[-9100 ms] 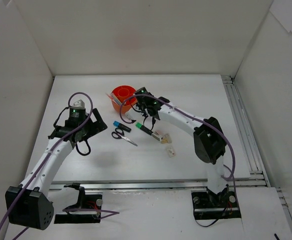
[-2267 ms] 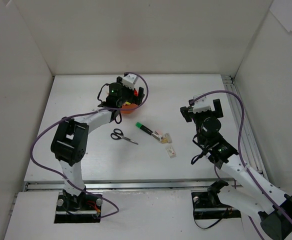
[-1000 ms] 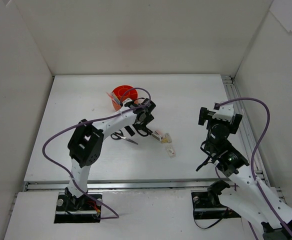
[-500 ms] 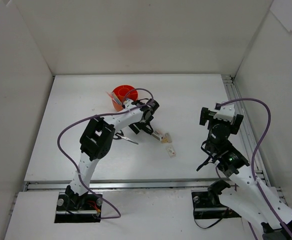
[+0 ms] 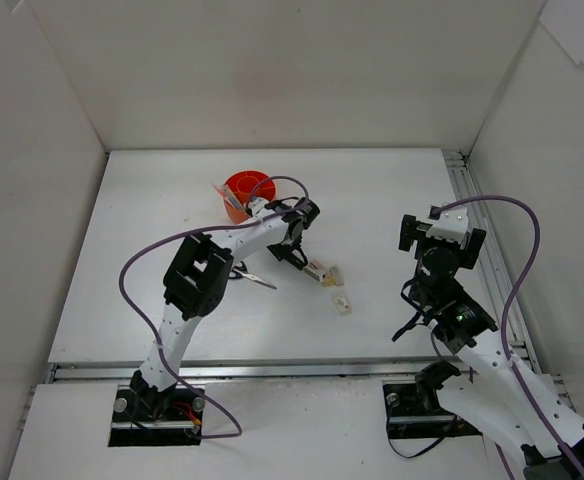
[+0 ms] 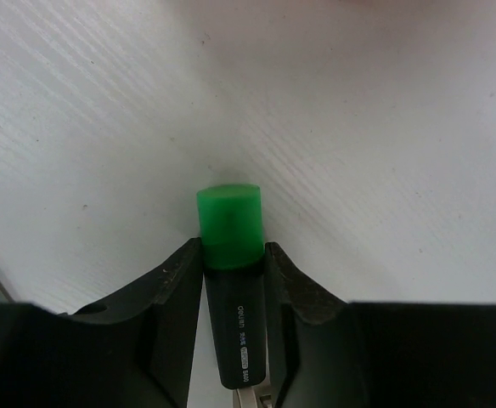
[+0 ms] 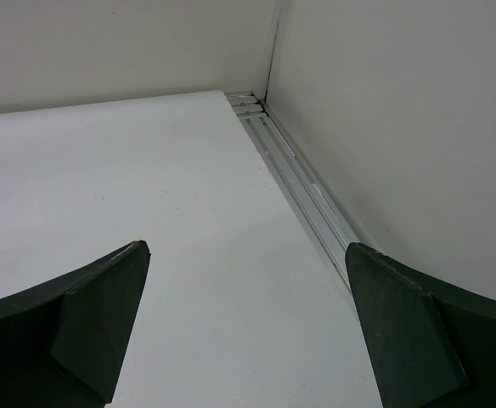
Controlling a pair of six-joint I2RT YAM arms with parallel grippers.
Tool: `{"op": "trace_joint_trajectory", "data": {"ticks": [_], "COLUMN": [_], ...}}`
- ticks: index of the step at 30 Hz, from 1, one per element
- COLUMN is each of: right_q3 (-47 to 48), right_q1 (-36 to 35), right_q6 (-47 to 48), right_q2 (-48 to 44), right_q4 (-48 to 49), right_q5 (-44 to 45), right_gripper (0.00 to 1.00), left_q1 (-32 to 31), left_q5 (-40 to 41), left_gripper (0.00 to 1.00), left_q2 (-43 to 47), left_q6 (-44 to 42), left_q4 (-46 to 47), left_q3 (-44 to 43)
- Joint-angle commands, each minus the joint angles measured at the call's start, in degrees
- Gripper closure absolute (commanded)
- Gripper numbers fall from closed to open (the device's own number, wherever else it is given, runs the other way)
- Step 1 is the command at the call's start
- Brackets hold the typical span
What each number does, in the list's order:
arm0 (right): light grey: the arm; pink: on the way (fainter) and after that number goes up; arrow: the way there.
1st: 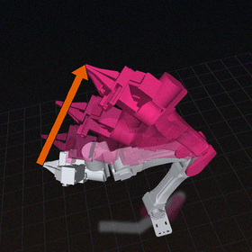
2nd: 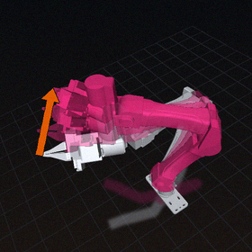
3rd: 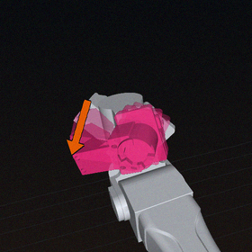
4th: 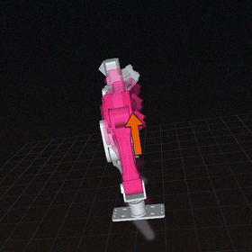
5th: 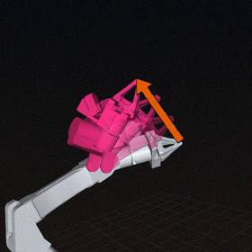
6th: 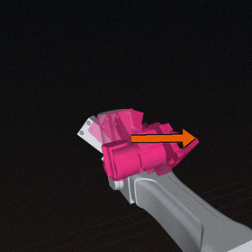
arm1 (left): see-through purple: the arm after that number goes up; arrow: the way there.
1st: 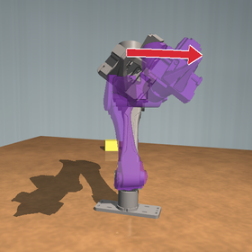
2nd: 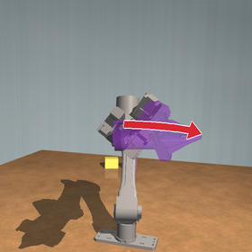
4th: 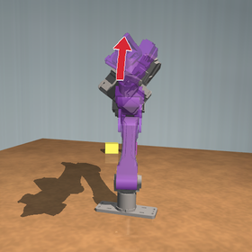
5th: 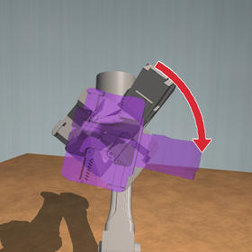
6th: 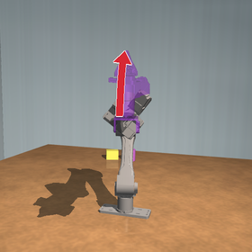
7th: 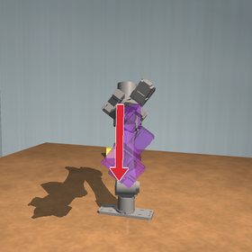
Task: Sort the stationery into containers
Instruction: Pick up the pen from the center of the board.
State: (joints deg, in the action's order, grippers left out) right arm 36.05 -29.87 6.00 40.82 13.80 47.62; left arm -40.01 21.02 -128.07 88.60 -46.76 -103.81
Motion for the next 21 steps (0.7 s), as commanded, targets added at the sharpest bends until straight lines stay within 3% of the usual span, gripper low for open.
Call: {"op": "trace_joint_trajectory", "data": {"ticks": [1, 3, 8, 14, 21], "right_q3": [0.07, 0.24, 0.07, -0.28, -0.81], "right_q1": [0.6, 0.51, 0.34, 0.51, 0.86], "right_q6": [-0.55, -0.55, -0.55, -0.46, 0.59], "right_q2": [0.49, 0.58, 0.4, 0.31, 0.93], "right_q4": [4.39, 4.48, 4.39, 4.83, 6.76], "right_q5": [2.22, 2.04, 1.78, 1.51, 1.16], "right_gripper": [0.02, 0.02, 0.02, 0.02, 0.02], "left_q1": [0.46, 0.46, 0.46, -1.3, -1.3], "left_q5": [0.78, 1.66, 6.04, 10.97, 4.49], "left_gripper": [0.84, 0.9, 0.93, 0.94, 0.94], "left_q2": [0.36, 1.59, 6.86, 15.74, 24.53], "left_q6": [-0.62, -2.19, -11.15, -38.37, -70.19], "left_q4": [-2.01, -1.67, 4.13, 25.91, 52.18], "left_q3": [-1.66, -1.31, -0.87, 3.61, 11.78]}}
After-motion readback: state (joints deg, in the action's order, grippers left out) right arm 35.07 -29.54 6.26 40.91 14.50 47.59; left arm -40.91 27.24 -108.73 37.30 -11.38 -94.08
